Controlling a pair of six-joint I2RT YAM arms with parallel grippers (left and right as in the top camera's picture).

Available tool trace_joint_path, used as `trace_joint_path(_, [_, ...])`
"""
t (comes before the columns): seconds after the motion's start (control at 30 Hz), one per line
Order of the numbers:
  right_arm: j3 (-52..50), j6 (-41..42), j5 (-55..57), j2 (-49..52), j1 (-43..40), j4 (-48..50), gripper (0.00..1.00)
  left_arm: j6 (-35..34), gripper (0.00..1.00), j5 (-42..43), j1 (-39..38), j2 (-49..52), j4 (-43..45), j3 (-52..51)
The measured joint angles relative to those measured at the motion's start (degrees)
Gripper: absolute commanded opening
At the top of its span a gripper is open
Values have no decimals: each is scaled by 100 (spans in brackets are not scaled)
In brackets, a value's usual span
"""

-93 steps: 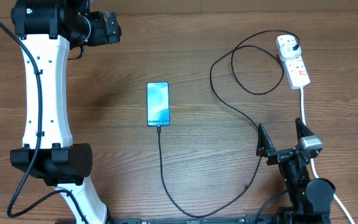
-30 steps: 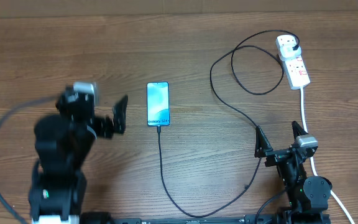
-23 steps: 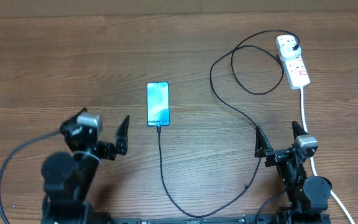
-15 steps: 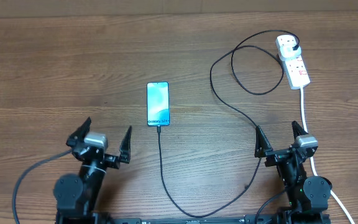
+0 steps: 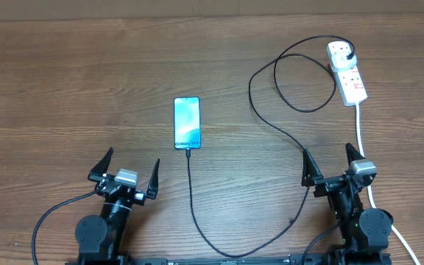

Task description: Plug charger to phone and switch on socket

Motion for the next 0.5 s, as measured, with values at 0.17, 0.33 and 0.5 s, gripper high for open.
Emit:
trace_joint_path(0.17, [0, -2, 2, 0, 0, 0, 100, 13, 100, -2, 0, 0, -55, -28])
trace_joint_path(0.33, [0, 0, 2, 0, 0, 2, 100, 13, 100, -2, 0, 0, -55, -31])
trace_joint_path(0.5, [0, -2, 2, 0, 0, 0, 100, 13, 100, -2, 0, 0, -55, -31])
